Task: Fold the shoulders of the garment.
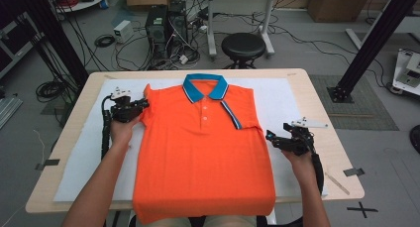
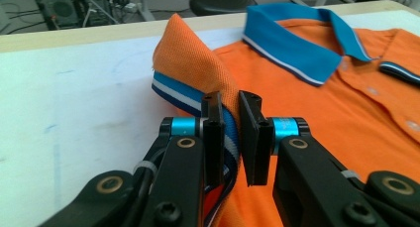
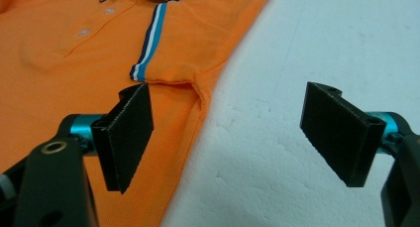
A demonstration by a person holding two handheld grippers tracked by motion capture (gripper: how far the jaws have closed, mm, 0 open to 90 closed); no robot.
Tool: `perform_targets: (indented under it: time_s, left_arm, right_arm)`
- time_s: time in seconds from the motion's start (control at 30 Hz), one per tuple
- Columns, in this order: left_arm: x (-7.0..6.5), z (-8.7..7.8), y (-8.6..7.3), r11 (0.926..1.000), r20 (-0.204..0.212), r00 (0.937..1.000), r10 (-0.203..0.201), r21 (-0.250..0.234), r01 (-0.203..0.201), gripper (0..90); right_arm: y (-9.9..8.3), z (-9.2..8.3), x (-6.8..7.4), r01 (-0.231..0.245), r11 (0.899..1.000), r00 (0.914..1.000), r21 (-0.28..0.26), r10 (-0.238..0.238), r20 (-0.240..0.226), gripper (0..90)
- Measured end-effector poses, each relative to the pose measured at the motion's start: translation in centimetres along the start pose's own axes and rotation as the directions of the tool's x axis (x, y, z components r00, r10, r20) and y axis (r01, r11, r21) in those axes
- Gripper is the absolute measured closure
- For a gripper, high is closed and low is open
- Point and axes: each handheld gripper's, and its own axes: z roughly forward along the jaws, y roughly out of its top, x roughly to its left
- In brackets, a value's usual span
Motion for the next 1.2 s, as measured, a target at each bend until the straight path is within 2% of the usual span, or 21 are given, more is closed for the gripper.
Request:
perform_targets:
  time_s: [0.07, 0.1, 0.17, 0.23, 0.27, 0.3, 0.37, 0.47, 0.57, 0.63, 0.73, 0.77, 0.83, 0.9, 0.93, 0.97, 1.0, 1.03, 1.1, 1.13, 1.2]
  left_arm:
    - [-0.7, 0.4, 0.3, 0.9993, 0.028, 0.9993, 0.025, 0.027, -0.026, 81.0]
    - [-0.7, 0.4, 0.3, 0.9993, 0.028, 0.9993, 0.025, 0.027, -0.026, 80.9]
    - [-1.9, 1.0, 1.0, 0.9957, 0.043, 0.9956, 0.083, 0.036, -0.085, 80.8]
    - [-2.3, 1.2, 1.2, 0.9951, 0.051, 0.9947, 0.089, 0.037, -0.091, 80.8]
    - [-3.0, 1.7, 1.4, 0.9925, 0.054, 0.9921, 0.113, 0.040, -0.115, 80.7]
    - [-3.0, 1.7, 1.4, 0.9925, 0.054, 0.9921, 0.113, 0.040, -0.115, 80.7]
    - [-3.5, 2.7, 1.0, 0.9905, 0.063, 0.9921, 0.108, 0.078, -0.113, 80.6]
    - [-3.8, 3.3, 0.6, 0.9885, 0.076, 0.9922, 0.098, 0.108, -0.106, 79.9]
    - [-4.0, 3.6, 0.5, 0.9860, 0.077, 0.9909, 0.110, 0.117, -0.119, 78.6]
    - [-4.1, 3.8, 0.4, 0.9870, 0.074, 0.9920, 0.103, 0.116, -0.111, 72.7]
    - [-3.8, 3.9, 0.4, 0.9891, 0.063, 0.9958, 0.067, 0.127, -0.074, 48.0]
    - [-3.5, 3.7, 0.4, 0.9916, 0.056, 0.9973, 0.046, 0.118, -0.053, 45.1]
    - [-3.2, 3.4, 0.6, 0.9942, 0.051, 0.9982, 0.031, 0.101, -0.036, 40.1]
    - [-3.1, 3.3, 0.7, 0.9943, 0.054, 0.9980, 0.034, 0.099, -0.039, 39.2]
    - [-3.2, 3.1, 0.7, 0.9926, 0.066, 0.9962, 0.056, 0.104, -0.063, 38.1]
    - [-3.2, 3.1, 0.7, 0.9926, 0.066, 0.9962, 0.056, 0.104, -0.063, 36.0]
    - [-3.5, 3.4, 0.5, 0.9804, 0.078, 0.9920, 0.099, 0.163, -0.110, 34.3]
    - [-3.5, 3.4, 0.5, 0.9804, 0.078, 0.9920, 0.099, 0.163, -0.110, 34.2]
    - [-3.8, 4.0, -0.1, 0.9640, 0.104, 0.9882, 0.112, 0.230, -0.134, 34.6]
    - [-3.9, 4.0, -0.2, 0.9585, 0.112, 0.9862, 0.122, 0.244, -0.146, 39.4]
    - [-4.3, 4.0, -0.3, 0.9476, 0.153, 0.9757, 0.157, 0.255, -0.192, 64.5]
  right_arm:
    - [0.0, -0.1, 0.0, -0.001, 1.000, 1.0000, -0.005, 0.001, -0.001, 21.1]
    - [0.0, -0.1, 0.0, -0.001, 1.000, 1.0000, -0.005, 0.001, -0.001, 21.1]
    - [0.1, -0.2, -0.1, -0.002, 1.000, 1.0000, -0.009, 0.002, -0.001, 21.1]
    - [0.1, -0.2, -0.1, -0.006, 1.000, 1.0000, -0.010, 0.006, -0.003, 21.1]
    - [0.0, -0.2, -0.1, -0.006, 1.000, 1.0000, -0.009, 0.006, -0.003, 21.1]
    - [0.0, -0.2, -0.2, -0.005, 1.000, 1.0000, -0.010, 0.005, -0.003, 21.1]
    - [0.0, -0.2, -0.2, -0.007, 1.000, 1.0000, -0.008, 0.007, -0.004, 21.1]
    - [-0.1, -0.4, -0.3, -0.006, 1.000, 0.9999, -0.010, 0.006, -0.009, 21.1]
    - [-0.1, -0.5, -0.4, -0.011, 1.000, 0.9999, -0.012, 0.011, -0.007, 21.1]
    - [-0.2, -0.5, -0.5, -0.012, 1.000, 0.9999, -0.014, 0.012, -0.006, 21.1]
    - [-0.2, -0.6, -0.5, -0.014, 1.000, 0.9999, -0.015, 0.013, -0.005, 21.1]
    - [-0.2, -0.7, -0.6, -0.013, 1.000, 0.9999, -0.016, 0.012, -0.005, 21.1]
    - [-0.2, -0.7, -0.5, -0.014, 1.000, 0.9999, -0.018, 0.014, -0.005, 21.1]
    - [-0.2, -0.7, -0.5, -0.013, 1.000, 0.9999, -0.018, 0.013, -0.006, 21.1]
    - [-0.2, -0.7, -0.5, -0.010, 1.000, 0.9999, -0.017, 0.010, -0.008, 21.1]
    - [-0.2, -0.7, -0.5, -0.010, 1.000, 0.9999, -0.017, 0.010, -0.008, 21.1]
    - [-0.1, -0.6, -0.4, -0.009, 1.000, 0.9999, -0.018, 0.008, -0.011, 21.1]
    - [-0.1, -0.6, -0.4, -0.009, 1.000, 0.9999, -0.018, 0.008, -0.011, 21.1]
    - [-0.1, -0.5, -0.3, -0.007, 1.000, 0.9999, -0.013, 0.007, -0.013, 21.1]
    - [-0.1, -0.5, -0.3, -0.006, 1.000, 0.9999, -0.011, 0.006, -0.015, 21.1]
    - [-0.2, -0.5, -0.3, -0.009, 1.000, 0.9999, -0.008, 0.009, -0.013, 21.1]
